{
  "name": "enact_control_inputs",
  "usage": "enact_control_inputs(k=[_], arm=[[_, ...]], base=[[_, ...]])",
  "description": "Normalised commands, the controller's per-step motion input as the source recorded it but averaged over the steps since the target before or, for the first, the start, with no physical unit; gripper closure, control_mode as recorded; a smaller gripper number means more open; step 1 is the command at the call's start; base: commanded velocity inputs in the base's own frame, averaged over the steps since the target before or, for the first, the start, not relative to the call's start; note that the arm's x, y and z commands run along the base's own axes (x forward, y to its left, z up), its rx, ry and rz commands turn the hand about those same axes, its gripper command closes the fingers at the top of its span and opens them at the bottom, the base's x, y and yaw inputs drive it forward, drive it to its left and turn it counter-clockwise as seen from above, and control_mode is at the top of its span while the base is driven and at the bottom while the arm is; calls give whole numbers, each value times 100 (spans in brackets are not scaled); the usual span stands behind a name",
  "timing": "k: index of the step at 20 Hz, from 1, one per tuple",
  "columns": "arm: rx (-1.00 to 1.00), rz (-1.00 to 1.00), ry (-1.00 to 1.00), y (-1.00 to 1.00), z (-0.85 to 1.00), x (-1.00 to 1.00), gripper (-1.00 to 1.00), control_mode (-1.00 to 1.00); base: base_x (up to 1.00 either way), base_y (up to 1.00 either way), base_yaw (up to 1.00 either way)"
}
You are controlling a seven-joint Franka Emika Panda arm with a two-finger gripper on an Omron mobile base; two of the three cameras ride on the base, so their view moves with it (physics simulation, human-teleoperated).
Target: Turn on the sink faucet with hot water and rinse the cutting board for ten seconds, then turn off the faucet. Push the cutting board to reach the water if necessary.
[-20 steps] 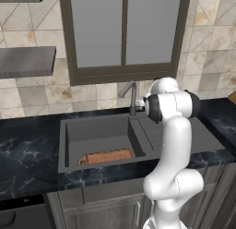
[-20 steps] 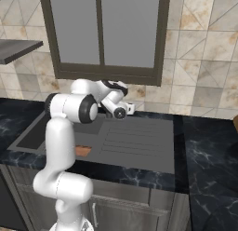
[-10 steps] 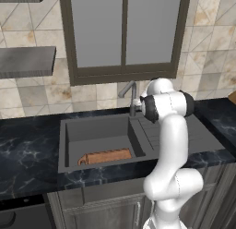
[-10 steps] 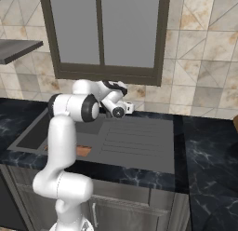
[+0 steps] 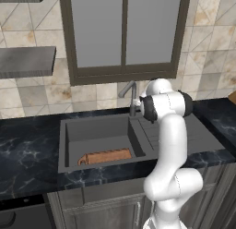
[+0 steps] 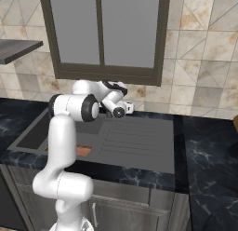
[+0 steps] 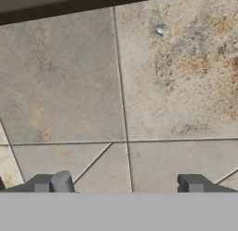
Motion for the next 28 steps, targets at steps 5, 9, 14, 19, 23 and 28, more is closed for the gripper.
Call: enact_control_inputs(k=[5,9,14,19,23,28], arm=[[0,0,0,0,0,0,-100,-100],[0,0,0,-1,0,0,-100,-100],[0,0,0,-3,0,0,-100,-100],[0,0,0,-4,0,4,-100,-100],[0,0,0,-1,0,2,-100,-100],[0,0,0,-3,0,2,-100,-100]], base=[[0,0,0],[0,0,0],[0,0,0],[0,0,0],[0,0,0],[0,0,0]])
